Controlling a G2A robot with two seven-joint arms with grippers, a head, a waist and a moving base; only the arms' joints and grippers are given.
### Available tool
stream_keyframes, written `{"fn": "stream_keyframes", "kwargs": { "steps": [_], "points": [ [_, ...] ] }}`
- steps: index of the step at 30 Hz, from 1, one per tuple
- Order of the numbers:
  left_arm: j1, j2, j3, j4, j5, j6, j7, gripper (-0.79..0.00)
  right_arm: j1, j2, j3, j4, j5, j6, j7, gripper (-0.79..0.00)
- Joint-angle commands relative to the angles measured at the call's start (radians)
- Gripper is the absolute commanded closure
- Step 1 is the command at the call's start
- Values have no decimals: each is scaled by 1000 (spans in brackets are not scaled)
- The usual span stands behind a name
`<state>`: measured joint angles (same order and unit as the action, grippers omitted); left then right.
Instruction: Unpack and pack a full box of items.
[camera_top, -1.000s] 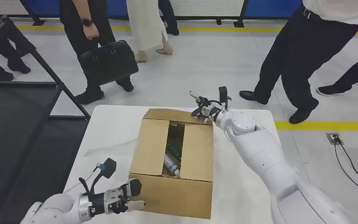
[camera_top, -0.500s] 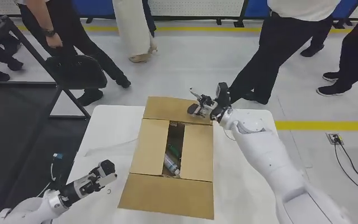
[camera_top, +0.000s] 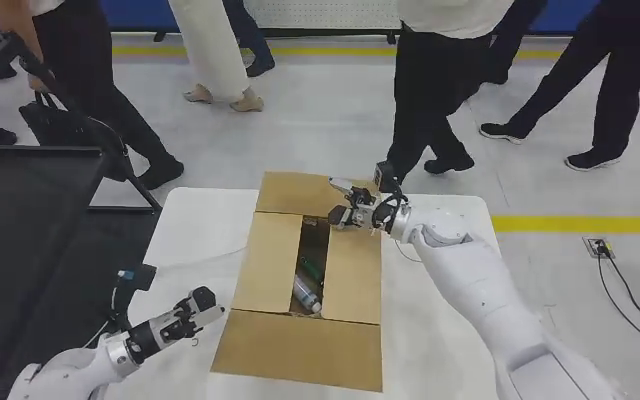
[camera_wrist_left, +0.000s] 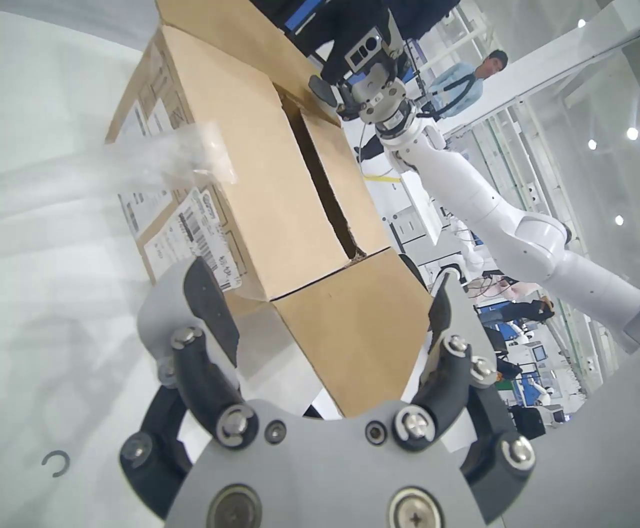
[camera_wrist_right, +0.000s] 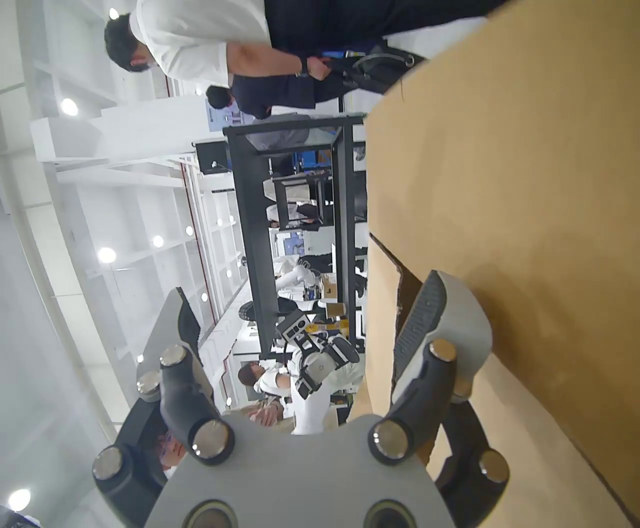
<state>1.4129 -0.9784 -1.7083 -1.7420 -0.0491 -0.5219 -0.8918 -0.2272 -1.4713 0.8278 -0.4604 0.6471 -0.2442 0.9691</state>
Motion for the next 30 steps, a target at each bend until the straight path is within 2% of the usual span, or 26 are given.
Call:
{"fn": "stream_keyframes", "kwargs": {
  "steps": [1, 6, 13, 20, 24, 30],
  "points": [
    [-3, 0, 15, 0, 9, 6, -1, -785, -10, 3, -6, -34, -24, 28, 26, -785],
    [-19, 0, 57, 7, 32, 27, 5, -785, -28, 5, -15, -91, -72, 70, 72, -785],
    [-35, 1, 97, 10, 34, 35, -5, -785, -40, 1, -31, -122, -126, 55, 140, -785],
    [-31, 5, 116, -3, 26, 23, -22, -785, -41, -13, -56, -126, -178, 48, 146, -785],
    [-17, 7, 99, -13, 47, 18, 17, -785, -41, -24, -63, -128, -182, 35, 161, -785],
    [37, 12, 8, -25, 25, 12, 102, -785, -44, -41, -51, -150, -133, -9, 171, -785]
  ]
}}
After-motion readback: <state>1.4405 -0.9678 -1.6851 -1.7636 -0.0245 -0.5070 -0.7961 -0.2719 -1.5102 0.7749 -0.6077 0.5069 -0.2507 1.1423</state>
